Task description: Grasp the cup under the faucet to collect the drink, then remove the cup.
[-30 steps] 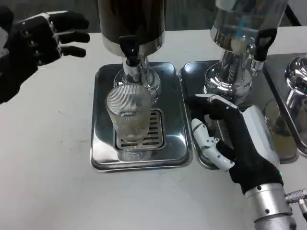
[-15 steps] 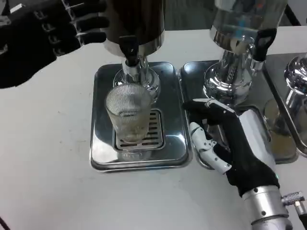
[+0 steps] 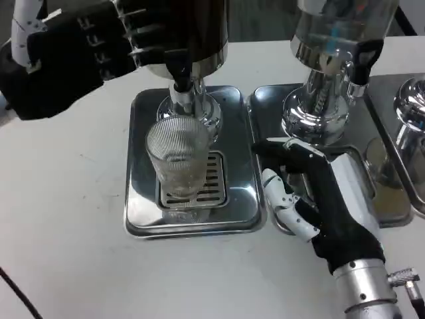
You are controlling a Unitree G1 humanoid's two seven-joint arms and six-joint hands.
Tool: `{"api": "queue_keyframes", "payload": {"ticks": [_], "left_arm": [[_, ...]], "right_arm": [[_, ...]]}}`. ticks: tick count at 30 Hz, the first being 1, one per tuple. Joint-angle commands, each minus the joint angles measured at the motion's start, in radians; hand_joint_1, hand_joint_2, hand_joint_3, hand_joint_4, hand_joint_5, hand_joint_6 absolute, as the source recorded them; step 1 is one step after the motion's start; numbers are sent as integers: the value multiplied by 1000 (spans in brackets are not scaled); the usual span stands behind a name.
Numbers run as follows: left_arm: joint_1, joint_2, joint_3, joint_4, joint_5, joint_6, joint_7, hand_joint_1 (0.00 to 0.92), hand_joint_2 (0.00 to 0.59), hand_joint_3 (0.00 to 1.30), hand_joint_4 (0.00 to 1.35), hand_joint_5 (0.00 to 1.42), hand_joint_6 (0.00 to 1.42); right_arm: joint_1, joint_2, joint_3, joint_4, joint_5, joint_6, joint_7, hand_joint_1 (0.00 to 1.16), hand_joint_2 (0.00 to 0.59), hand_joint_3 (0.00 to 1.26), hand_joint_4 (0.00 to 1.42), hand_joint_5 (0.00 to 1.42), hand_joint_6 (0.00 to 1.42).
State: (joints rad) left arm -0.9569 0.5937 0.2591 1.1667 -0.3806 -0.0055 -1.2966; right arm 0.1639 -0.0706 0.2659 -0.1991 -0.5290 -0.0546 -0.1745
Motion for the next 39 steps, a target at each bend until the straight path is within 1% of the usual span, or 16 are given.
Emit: {"api": "queue_keyframes", "payload": {"ticks": [1,6,11,19,26,28,39], "left_arm": [[-25,-21,-5,14,32,-22,13,0,50,317,183,182,184],[-30,-54,-20,15,67,-44,21,0,48,325,193,192,184],[-29,-76,-34,18,100,-77,29,0,45,326,194,193,184],[-10,-110,-49,8,135,-155,64,0,49,329,203,192,184],[7,-120,-62,-4,171,-260,92,0,51,342,216,190,182],[11,-121,-66,-6,179,-287,101,0,51,348,220,190,158],[37,-120,-108,1,214,-363,105,0,51,374,240,190,135]], "right_arm": [[9,12,-2,15,12,-5,-15,326,466,456,385,382,345],[11,16,-3,17,14,-7,-21,320,462,461,389,382,345],[18,20,-8,15,15,-7,-25,316,461,463,395,382,345],[25,27,-12,18,22,-8,-31,311,460,464,399,382,345],[26,25,-16,17,28,-7,-28,309,460,464,399,384,345],[25,24,-17,18,30,-6,-27,307,460,464,399,395,345],[20,21,-24,18,39,-5,-22,306,460,464,399,398,356]]}}
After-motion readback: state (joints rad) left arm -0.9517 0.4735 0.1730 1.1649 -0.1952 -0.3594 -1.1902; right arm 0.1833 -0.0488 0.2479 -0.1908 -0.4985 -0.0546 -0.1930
